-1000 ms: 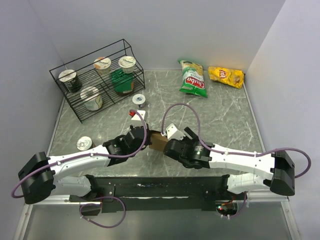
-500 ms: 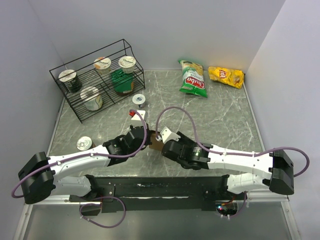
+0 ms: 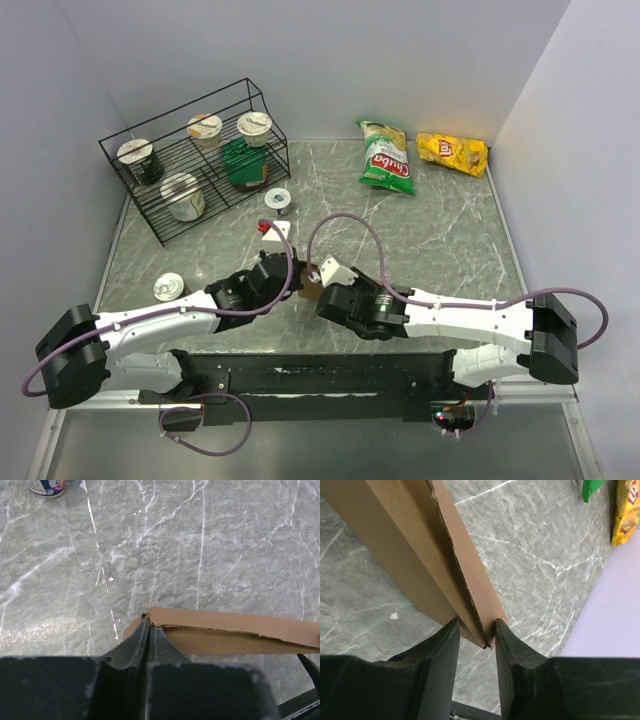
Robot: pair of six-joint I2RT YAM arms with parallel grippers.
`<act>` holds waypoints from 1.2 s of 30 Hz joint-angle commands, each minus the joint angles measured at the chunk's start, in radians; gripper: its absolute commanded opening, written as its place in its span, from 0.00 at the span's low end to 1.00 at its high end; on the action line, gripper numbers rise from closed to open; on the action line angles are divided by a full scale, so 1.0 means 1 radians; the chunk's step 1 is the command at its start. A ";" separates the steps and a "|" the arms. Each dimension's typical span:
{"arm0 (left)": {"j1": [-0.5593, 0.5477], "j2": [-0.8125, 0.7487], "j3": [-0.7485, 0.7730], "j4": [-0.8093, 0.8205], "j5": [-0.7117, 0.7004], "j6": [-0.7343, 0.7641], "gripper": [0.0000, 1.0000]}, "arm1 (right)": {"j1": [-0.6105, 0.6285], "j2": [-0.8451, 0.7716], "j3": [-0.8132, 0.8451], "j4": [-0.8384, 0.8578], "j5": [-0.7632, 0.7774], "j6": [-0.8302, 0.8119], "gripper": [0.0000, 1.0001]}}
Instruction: Fold the paper box
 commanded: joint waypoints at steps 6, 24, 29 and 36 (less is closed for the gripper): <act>-0.036 -0.080 -0.100 -0.251 0.176 -0.041 0.37 | 0.004 0.077 0.030 -0.032 -0.068 0.115 0.36; -0.015 -0.379 -0.135 -0.250 0.285 -0.063 0.80 | 0.001 0.099 0.043 -0.047 -0.064 0.122 0.36; 0.155 -0.381 -0.060 -0.225 0.397 -0.139 0.82 | 0.002 0.097 0.040 -0.055 -0.064 0.125 0.36; 0.361 -0.316 -0.014 -0.083 0.575 -0.225 0.88 | 0.004 0.099 0.043 -0.066 -0.062 0.133 0.36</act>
